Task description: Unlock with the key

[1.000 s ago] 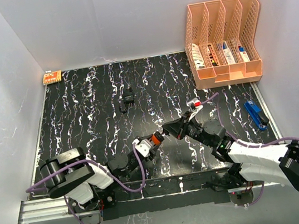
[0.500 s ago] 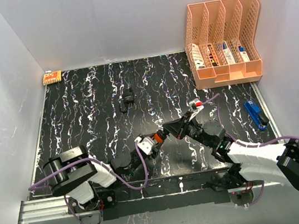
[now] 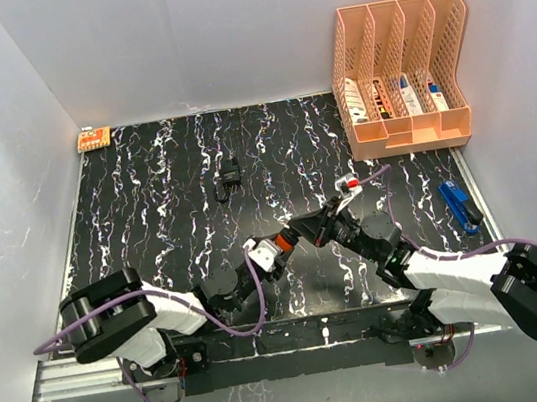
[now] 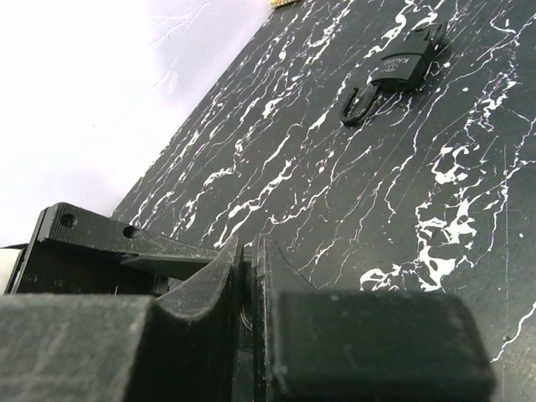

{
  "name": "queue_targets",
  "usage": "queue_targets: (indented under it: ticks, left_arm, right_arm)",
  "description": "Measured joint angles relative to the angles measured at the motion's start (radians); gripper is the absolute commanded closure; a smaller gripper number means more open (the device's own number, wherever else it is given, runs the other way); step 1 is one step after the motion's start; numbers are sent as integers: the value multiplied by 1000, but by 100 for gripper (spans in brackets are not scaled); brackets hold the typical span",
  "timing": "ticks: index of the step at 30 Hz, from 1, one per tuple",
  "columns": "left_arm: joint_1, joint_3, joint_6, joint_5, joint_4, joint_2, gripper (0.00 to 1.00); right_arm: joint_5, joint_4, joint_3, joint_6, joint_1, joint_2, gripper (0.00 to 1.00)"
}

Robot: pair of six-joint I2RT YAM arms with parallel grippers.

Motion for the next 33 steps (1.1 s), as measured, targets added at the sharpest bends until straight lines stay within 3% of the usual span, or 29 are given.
queue_targets:
  ticks: [15,33]
  left_arm:
    - [-3,21,-5,-35,-122,-111,100]
    - [0,125,-87,-27,-394,-107,100]
  right_arm:
    - [-3,-23,21,33,-1,-18,100]
    - [-18,-243,102,-9,-1,-18,100]
